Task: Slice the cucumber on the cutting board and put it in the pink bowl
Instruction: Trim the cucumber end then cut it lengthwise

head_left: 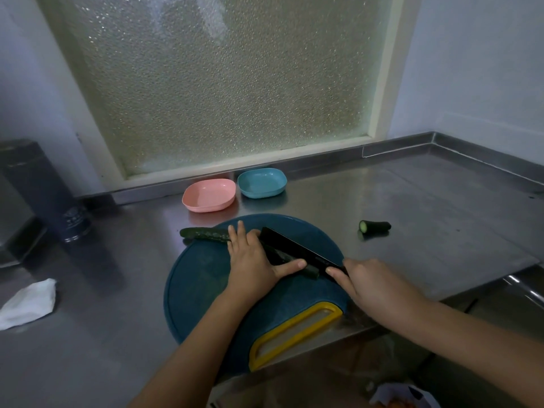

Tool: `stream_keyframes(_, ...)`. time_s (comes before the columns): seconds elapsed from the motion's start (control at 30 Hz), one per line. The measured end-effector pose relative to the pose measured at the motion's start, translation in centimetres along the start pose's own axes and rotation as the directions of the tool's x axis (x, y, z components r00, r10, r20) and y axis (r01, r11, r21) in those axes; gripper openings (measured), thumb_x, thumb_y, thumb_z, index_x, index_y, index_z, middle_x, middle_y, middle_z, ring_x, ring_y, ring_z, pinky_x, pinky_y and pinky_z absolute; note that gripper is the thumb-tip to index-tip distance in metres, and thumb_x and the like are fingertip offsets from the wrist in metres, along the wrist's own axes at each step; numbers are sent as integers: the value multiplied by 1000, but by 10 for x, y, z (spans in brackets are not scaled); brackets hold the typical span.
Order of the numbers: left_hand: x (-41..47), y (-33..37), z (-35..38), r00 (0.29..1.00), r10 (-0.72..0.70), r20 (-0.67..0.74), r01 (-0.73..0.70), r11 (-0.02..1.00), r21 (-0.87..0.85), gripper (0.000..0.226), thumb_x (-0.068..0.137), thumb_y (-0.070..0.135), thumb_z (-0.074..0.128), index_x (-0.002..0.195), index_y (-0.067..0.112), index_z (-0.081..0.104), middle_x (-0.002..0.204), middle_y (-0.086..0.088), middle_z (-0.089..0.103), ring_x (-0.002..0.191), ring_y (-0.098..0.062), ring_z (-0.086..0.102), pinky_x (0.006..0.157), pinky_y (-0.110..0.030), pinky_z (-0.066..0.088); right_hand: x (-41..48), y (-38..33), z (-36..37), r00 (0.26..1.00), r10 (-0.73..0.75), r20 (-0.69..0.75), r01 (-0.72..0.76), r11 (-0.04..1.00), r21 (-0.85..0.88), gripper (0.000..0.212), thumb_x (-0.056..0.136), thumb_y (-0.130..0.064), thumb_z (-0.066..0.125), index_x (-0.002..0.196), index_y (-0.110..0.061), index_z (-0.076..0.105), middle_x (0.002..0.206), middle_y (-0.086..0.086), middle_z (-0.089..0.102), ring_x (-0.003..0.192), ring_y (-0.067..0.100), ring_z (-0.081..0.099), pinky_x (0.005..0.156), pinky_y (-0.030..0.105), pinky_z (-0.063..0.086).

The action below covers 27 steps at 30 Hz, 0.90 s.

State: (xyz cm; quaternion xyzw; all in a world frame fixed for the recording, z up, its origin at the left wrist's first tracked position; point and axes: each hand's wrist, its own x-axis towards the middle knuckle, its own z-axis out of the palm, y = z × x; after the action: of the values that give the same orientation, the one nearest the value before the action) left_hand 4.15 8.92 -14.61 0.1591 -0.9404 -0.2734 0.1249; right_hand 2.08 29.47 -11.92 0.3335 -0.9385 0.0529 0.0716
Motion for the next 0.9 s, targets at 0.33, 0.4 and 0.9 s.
stream_keyframes(0.33,17,-32,-32,975,196,102,-193,980,-36,64,75,50,68,128,20,49,137,-1,45,137,-18,26,115,-33,8,0,4,10,1000,9,13,-9,1000,-14,47,97,-53,20,109,-20,52,82,-2,65,71,11,62,61,24,48)
stream_keyframes(0.4,21,-39,-35,965,248,78,-244,968,-67,54,76,44,70,123,23,54,123,3,53,117,-10,39,114,-36,21,-1,3,12,1000,8,7,-8,999,-34,48,97,-54,19,109,-21,52,82,-2,65,70,10,63,62,24,49)
stream_keyframes(0.9,33,-51,-28,943,332,-7,-330,936,-125,54,69,43,76,117,22,62,113,9,58,105,-3,40,92,-21,30,10,-5,5,997,33,71,-23,990,-136,44,99,-52,23,98,-19,52,60,-9,36,48,6,33,45,21,28)
